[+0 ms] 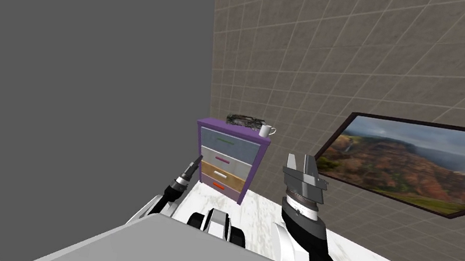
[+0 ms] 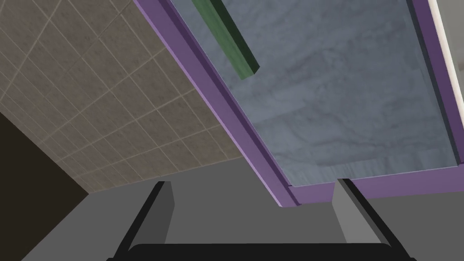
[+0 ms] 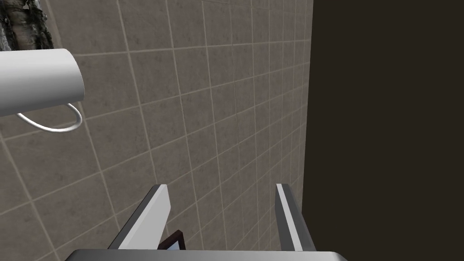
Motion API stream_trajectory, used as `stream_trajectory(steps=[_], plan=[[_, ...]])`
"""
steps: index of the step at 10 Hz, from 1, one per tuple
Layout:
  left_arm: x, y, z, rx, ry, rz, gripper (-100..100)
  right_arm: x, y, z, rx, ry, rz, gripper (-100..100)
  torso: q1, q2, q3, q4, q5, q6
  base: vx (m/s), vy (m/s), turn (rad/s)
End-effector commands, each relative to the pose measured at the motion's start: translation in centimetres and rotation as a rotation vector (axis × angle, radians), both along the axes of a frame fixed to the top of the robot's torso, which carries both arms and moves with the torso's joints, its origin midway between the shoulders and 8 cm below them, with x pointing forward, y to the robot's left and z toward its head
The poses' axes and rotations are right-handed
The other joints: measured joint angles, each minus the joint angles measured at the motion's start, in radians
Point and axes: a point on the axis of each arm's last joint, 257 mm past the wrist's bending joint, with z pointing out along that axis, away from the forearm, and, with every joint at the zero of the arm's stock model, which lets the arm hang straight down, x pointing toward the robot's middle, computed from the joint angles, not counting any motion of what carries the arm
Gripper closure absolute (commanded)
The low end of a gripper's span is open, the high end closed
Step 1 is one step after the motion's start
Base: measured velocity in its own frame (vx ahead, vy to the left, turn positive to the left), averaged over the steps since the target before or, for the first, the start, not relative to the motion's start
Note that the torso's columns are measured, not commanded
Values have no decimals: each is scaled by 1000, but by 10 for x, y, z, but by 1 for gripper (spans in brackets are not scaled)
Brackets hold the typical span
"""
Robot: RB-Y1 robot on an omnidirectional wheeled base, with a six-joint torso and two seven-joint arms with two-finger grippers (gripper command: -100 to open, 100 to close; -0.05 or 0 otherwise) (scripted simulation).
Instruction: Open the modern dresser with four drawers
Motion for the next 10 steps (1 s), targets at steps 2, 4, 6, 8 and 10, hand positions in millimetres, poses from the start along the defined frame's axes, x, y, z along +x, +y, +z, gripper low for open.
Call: stream_trajectory(steps=[2,4,6,8,10], plan=[[1,0,-32,3,48,2,-100,0,0,0,0,0,0,0,0,0,0,0,0,0,73,-1,-26],[1,-1,-46,3,70,3,-100,0,0,0,0,0,0,0,1,1,0,0,0,0,63,6,-23],[0,-1,-60,3,93,3,-100,0,0,0,0,0,0,0,1,0,0,0,0,0,70,8,-23],[-1,-1,-78,2,127,5,-100,0,0,0,0,0,0,0,0,0,0,0,0,0,65,6,-25],[-3,-2,-93,1,152,6,-100,0,0,0,0,0,0,0,1,-2,-1,0,0,0,93,7,-31]])
